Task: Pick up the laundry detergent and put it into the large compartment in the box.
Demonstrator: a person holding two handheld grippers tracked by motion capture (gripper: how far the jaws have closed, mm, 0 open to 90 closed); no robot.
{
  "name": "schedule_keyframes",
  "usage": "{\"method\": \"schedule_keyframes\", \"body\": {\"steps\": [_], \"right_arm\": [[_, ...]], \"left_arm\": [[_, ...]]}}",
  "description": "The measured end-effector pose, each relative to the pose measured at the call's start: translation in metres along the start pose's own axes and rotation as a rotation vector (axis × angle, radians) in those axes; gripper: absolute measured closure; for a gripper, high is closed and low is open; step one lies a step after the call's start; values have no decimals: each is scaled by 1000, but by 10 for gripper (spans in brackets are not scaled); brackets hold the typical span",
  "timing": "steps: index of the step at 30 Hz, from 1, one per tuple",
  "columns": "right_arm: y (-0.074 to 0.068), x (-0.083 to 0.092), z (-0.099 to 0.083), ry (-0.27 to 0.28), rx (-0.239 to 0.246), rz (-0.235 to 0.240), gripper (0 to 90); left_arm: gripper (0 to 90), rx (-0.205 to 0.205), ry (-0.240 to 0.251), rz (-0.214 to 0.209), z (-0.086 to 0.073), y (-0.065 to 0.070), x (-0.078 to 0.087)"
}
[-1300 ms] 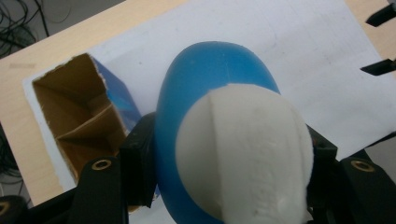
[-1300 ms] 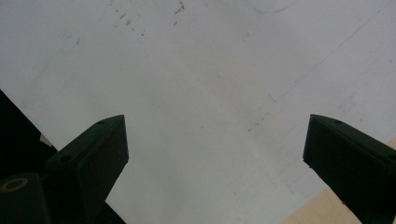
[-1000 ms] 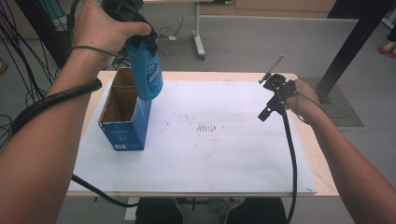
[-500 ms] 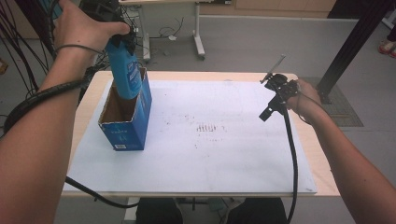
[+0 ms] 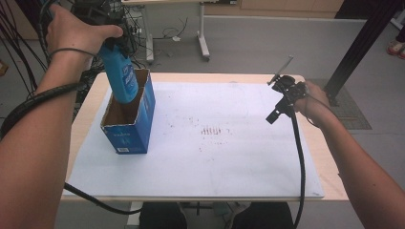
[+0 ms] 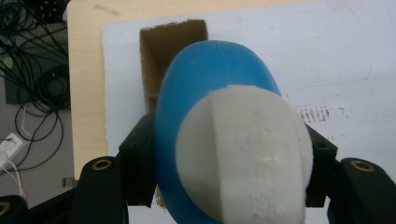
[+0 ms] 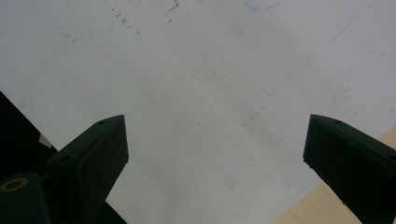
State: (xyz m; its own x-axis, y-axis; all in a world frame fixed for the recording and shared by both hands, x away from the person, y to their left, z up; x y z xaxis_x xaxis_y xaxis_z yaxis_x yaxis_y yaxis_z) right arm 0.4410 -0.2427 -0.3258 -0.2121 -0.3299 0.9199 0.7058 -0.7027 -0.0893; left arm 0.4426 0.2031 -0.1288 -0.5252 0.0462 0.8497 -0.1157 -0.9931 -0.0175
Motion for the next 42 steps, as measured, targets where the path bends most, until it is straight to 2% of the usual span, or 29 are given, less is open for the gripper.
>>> {"method": "schedule_keyframes", "body": {"steps": [4, 17, 29, 42], "right_arm": [[0, 0, -1, 0, 1, 0, 61], [3, 0, -5, 4, -8, 3, 61], [3, 0, -5, 13, -16, 6, 61], [2, -1, -8, 14, -18, 16, 61]], "left_arm": [[379, 13, -3, 1, -2, -7, -4], [378, 20, -30, 24, -12, -13, -19], [379, 44, -56, 18, -28, -22, -42], [379, 54, -78, 7, -40, -21, -64]]}}
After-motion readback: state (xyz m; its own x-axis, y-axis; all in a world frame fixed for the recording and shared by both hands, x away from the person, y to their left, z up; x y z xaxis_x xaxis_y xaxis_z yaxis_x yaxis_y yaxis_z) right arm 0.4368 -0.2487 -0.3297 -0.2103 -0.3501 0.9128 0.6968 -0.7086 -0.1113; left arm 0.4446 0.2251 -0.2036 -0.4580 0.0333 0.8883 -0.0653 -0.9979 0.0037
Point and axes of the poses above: each handheld gripper's, and its own axes: x roughly backward along the jaws, z roughly out of its top, y roughly to its right, the point moved 5 cm from there along -x, roughly forward along the jaws, and after that the axes turned 9 degrees about y, right-handed, at the moved point
